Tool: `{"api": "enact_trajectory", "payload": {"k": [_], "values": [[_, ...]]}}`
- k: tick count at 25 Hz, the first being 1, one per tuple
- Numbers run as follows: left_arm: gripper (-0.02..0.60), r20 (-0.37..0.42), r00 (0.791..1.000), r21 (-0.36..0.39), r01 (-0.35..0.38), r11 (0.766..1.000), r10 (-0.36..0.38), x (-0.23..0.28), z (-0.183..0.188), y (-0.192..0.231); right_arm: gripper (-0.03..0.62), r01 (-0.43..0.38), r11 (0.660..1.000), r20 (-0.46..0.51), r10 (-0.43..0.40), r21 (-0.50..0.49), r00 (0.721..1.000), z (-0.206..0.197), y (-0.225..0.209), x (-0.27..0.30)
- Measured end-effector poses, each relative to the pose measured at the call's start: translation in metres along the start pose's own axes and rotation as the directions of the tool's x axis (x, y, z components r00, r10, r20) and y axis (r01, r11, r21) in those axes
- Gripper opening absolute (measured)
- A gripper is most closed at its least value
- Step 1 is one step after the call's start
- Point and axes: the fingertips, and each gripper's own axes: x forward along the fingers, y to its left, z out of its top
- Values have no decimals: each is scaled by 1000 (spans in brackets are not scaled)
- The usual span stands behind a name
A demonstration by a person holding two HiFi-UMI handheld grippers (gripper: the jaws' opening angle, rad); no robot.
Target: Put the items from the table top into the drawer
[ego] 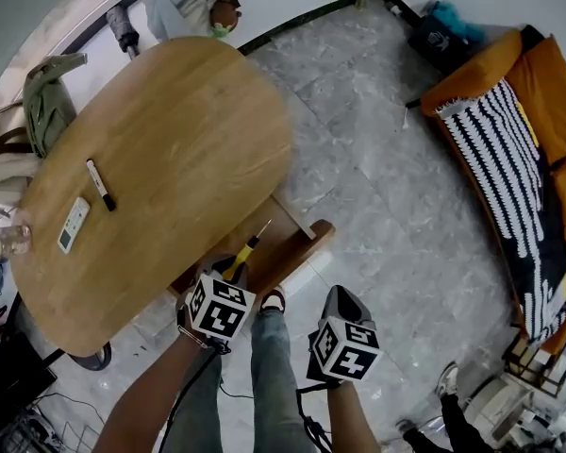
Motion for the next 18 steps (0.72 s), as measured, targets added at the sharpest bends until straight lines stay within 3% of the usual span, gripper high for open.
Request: {"api": "enact_trajectory", "payload": {"k": [14,18], "values": [[69,-102,995,38,-3,999,7,76,-31,-8,5,-22,1000,-56,22,4,998,-15,-34,32],[71,-105,994,8,17,1000,-16,82,-31,-9,5,-21,1000,-69,21,3,997,-19,-40,30]]}}
